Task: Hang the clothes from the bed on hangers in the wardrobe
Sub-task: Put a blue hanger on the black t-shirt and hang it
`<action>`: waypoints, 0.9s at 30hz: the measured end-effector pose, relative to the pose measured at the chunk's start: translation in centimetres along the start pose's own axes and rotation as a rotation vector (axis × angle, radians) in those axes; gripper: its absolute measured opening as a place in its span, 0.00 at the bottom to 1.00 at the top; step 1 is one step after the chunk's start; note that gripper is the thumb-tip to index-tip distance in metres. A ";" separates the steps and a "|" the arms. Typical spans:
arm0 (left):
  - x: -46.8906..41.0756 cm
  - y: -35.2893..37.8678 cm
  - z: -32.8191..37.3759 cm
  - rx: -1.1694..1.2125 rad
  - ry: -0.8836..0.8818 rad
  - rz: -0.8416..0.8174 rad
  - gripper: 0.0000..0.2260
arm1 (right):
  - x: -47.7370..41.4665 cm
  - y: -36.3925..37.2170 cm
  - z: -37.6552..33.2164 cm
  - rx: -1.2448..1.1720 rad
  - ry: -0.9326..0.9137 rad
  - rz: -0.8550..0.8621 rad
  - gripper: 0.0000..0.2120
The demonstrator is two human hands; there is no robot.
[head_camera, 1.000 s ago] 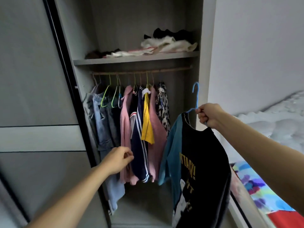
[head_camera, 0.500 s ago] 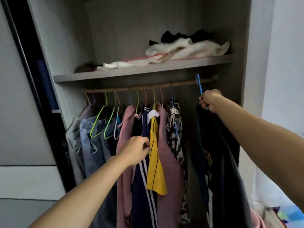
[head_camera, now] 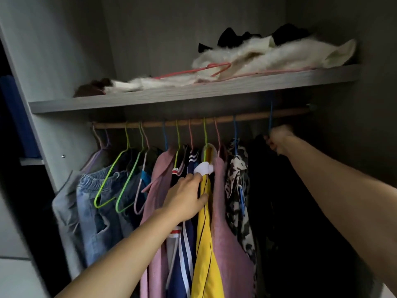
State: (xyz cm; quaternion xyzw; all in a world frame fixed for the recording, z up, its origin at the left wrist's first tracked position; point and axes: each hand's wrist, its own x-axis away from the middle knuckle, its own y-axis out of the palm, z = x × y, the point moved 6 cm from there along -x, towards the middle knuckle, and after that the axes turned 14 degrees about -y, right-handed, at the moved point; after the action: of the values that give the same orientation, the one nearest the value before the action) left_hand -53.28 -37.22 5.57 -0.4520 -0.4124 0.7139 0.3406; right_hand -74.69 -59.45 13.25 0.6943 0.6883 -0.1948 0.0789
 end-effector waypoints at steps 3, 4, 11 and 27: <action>-0.2 0.1 -0.3 0.019 0.022 0.008 0.17 | 0.4 0.8 2.4 0.043 0.028 -0.008 0.16; -0.2 0.2 -0.5 0.025 0.027 0.008 0.18 | 0.6 1.0 2.8 0.036 0.033 0.001 0.16; 1.5 -0.8 -2.2 -0.003 0.085 0.063 0.18 | 4.7 0.3 1.8 0.131 0.031 -0.011 0.06; 21.8 7.4 10.1 0.244 0.593 -0.275 0.05 | 39.9 -22.5 1.8 0.852 -0.207 0.185 0.13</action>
State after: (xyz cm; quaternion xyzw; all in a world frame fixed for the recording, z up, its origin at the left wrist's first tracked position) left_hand -71.35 -24.49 -6.47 -0.5359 -0.2641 0.5429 0.5902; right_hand -98.14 -22.33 0.06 0.7002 0.4701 -0.5217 -0.1286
